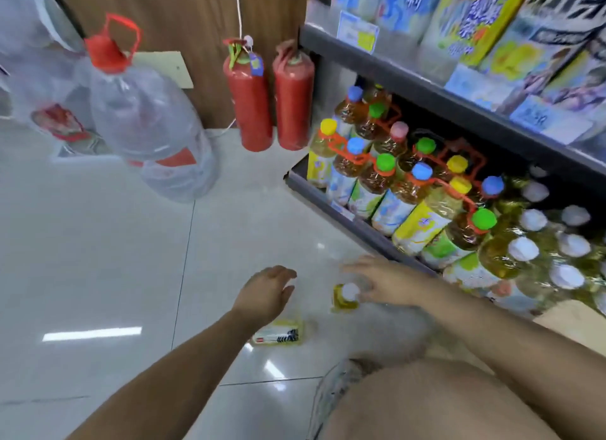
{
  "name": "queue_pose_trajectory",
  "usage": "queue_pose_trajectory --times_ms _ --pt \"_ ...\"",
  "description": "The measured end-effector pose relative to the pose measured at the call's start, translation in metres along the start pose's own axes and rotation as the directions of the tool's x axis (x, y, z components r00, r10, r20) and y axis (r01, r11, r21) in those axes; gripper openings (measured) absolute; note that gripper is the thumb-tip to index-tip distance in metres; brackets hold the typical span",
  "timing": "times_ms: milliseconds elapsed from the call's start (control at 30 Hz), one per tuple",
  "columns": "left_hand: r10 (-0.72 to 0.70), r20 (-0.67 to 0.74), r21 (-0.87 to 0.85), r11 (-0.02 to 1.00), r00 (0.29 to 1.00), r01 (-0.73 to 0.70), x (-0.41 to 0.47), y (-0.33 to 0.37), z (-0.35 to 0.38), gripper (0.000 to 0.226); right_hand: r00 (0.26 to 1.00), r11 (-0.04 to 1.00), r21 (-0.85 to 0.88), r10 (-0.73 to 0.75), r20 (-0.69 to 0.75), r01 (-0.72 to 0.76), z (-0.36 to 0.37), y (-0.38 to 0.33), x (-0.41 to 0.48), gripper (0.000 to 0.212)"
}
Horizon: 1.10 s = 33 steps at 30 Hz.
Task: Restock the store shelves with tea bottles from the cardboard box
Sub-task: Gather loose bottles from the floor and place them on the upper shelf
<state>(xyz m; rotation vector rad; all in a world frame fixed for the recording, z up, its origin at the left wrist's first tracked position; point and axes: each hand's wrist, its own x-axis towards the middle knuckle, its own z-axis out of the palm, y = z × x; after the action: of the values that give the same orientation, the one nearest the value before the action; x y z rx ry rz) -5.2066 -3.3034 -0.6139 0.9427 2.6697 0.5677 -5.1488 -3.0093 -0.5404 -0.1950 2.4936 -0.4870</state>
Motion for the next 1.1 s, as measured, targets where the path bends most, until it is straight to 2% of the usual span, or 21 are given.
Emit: queue_pose_trajectory --times_ms 100,200,267,367,533,600,667,733,767,800,833,900,1000,1033,1100 --pt "-0.058 0.136 0.012 0.998 0.989 0.057 -0.012 -0.015 0.033 0.037 0.998 0.993 0.115 0.024 0.055 -0.030 0.049 0.017 0.012 0.073" --pt "-0.212 0.284 0.046 0.977 0.935 0.207 -0.028 -0.034 0.058 0.052 0.999 0.983 0.173 0.054 0.001 -0.053 0.079 0.021 0.025 0.066" --pt "-0.374 0.362 0.078 0.925 0.854 0.372 -0.041 -0.050 0.072 0.063 0.992 0.977 0.196 0.104 -0.071 -0.088 0.089 0.024 0.033 0.060" --pt "-0.619 0.396 0.061 0.755 0.678 0.653 -0.057 -0.072 0.091 0.068 0.987 0.965 0.241 0.129 -0.091 -0.104 0.095 0.026 0.043 0.052" --pt "-0.791 0.338 0.019 0.547 0.510 0.837 -0.063 -0.088 0.103 0.046 0.990 0.967 0.239 0.108 -0.088 -0.084 0.100 0.031 0.051 0.044" --pt "-0.836 0.358 -0.085 0.414 0.415 0.906 -0.063 -0.092 0.105 0.041 0.990 0.969 0.230 0.109 -0.089 -0.086 0.102 0.032 0.052 0.042" --pt "-0.875 0.387 -0.230 0.214 0.291 0.949 -0.063 -0.099 0.110 0.040 0.990 0.970 0.230 0.105 -0.092 -0.081 0.103 0.033 0.053 0.041" --pt "-0.862 0.471 -0.402 -0.019 0.188 0.916 -0.060 -0.102 0.110 0.032 0.990 0.969 0.235 0.103 -0.099 -0.077 0.103 0.032 0.054 0.041" --pt "-0.833 0.528 -0.475 -0.127 0.166 0.871 -0.058 -0.101 0.107 0.026 0.988 0.967 0.240 0.110 -0.111 -0.081 0.101 0.031 0.054 0.041" --pt "-0.798 0.579 -0.549 -0.228 0.169 0.804 -0.054 -0.096 0.101 0.019 0.983 0.964 0.248 0.127 -0.133 -0.091 0.098 0.029 0.054 0.041" --pt "-0.777 0.601 -0.596 -0.284 0.184 0.751 -0.050 -0.093 0.095 0.015 0.976 0.961 0.257 0.148 -0.159 -0.103 0.095 0.028 0.053 0.041" --pt "-0.773 0.583 -0.654 -0.267 0.248 0.708 -0.042 -0.087 0.086 0.016 0.960 0.952 0.280 0.186 -0.209 -0.124 0.085 0.026 0.048 0.041" --pt "-0.800 0.460 -0.693 -0.053 0.386 0.719 -0.024 -0.063 0.061 0.024 0.935 0.940 0.319 0.218 -0.281 -0.124 0.063 0.018 0.034 0.040" --pt "-0.798 0.409 -0.687 0.050 0.443 0.725 -0.017 -0.051 0.050 0.030 0.923 0.937 0.329 0.223 -0.314 -0.115 0.052 0.014 0.028 0.040" --pt "-0.752 0.296 -0.621 0.317 0.589 0.717 -0.004 -0.022 0.020 0.033 0.904 0.935 0.338 0.235 -0.358 -0.109 0.026 0.003 0.013 0.040"
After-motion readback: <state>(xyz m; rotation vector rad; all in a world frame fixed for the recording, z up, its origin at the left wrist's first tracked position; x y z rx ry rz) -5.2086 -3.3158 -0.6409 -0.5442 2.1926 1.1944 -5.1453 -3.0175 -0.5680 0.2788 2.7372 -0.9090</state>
